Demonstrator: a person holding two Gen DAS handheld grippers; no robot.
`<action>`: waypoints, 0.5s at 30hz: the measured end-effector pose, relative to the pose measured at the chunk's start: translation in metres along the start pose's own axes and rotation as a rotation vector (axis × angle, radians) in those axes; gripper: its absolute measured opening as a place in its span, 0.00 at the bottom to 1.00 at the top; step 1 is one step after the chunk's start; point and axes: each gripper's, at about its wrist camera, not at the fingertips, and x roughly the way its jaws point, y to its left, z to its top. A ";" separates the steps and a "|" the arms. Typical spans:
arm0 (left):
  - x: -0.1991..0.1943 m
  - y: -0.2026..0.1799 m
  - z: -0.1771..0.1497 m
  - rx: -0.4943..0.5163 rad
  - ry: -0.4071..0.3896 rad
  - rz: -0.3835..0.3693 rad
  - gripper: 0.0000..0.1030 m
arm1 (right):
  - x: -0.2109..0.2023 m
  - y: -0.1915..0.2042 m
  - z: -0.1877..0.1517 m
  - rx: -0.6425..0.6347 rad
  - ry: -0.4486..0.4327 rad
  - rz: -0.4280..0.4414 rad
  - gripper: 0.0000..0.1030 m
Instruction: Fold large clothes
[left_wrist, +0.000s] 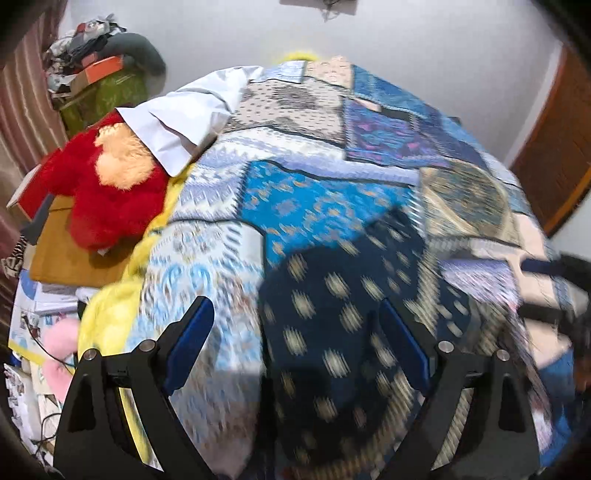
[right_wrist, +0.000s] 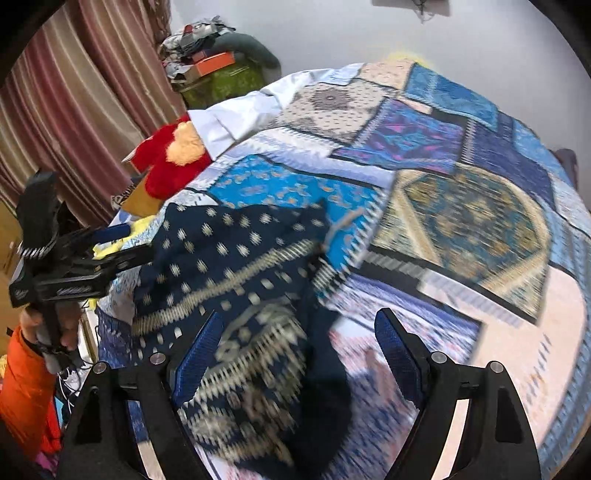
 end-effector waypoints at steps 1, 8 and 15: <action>0.009 0.002 0.005 -0.006 0.000 0.030 0.90 | 0.013 0.005 0.002 -0.014 0.012 -0.005 0.81; 0.035 0.020 0.003 -0.041 0.017 0.005 0.95 | 0.086 -0.017 -0.014 -0.021 0.180 -0.045 0.81; -0.008 0.004 0.002 0.001 -0.017 0.101 0.92 | 0.033 -0.035 -0.021 0.056 0.125 -0.107 0.81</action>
